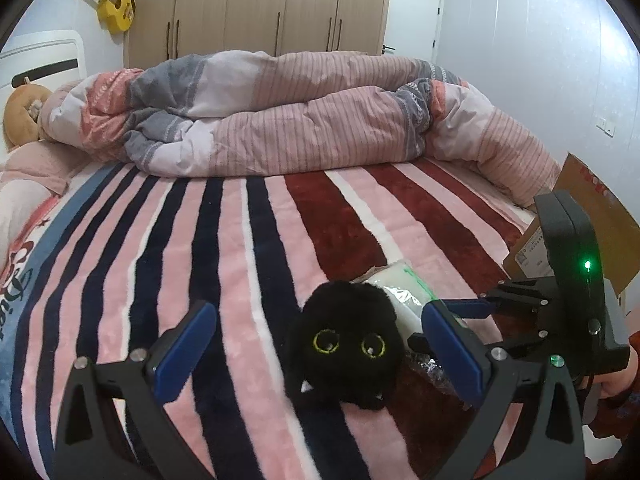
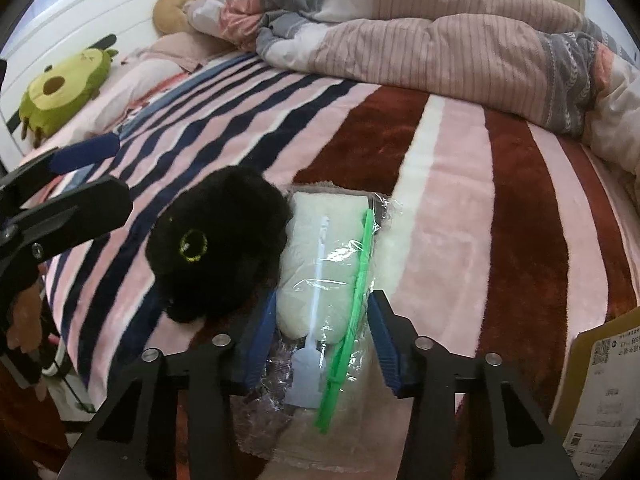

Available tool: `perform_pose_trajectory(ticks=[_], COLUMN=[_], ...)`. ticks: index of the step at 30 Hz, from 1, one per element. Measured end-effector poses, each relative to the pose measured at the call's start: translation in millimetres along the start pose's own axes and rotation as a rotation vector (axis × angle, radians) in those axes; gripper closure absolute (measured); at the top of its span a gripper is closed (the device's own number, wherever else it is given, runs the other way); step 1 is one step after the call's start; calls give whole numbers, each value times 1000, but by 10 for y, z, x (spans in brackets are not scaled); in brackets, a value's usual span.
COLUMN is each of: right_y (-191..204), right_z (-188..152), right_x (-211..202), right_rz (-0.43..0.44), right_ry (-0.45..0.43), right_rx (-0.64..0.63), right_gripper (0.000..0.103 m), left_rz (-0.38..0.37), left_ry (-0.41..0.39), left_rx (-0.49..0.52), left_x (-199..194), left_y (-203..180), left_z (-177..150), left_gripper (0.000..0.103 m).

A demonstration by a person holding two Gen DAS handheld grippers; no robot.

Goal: Organize soft objects
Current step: 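Move the right tool to the plastic bag with green straw and grasp it, then carry the plastic bag over the box with the right tool and release it inside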

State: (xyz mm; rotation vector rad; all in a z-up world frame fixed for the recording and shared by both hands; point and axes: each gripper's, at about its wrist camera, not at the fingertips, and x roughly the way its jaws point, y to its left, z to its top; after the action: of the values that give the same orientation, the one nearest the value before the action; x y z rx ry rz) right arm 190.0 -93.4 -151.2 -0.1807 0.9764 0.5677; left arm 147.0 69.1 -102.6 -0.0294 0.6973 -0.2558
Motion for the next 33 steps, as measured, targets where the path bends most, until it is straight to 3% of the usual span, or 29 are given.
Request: perform_pose_trajectory(ticks=[4, 10, 16, 22, 28, 30, 33], right_y=[-15, -29, 103, 284, 347, 290, 151], right_z=[-41, -86, -143, -197, -303, -339, -384], right_x=[38, -109, -563, -1200, -1837, -2023, -2261], right_rz=[-4, 5, 29, 132, 174, 168, 164], right_ry=[35, 15, -95, -230, -364, -402, -449], right_rx=[-12, -3, -21, -62, -97, -90, -69], right_gripper=[65, 84, 85, 85, 85, 85, 85], left_rz=[-9, -19, -34, -62, -194, -239, -245], left_ry=[2, 2, -22, -62, -100, -116, -145], left_rx=[5, 24, 37, 59, 68, 86, 121], left_x=[3, -78, -285, -606, -990, -1117, -1271], left_y=[-43, -163, -319, -574, -921, -1089, -1359], left_z=[-3, 6, 69, 190, 376, 470, 601], left_gripper=[1, 1, 1, 2, 32, 49, 54])
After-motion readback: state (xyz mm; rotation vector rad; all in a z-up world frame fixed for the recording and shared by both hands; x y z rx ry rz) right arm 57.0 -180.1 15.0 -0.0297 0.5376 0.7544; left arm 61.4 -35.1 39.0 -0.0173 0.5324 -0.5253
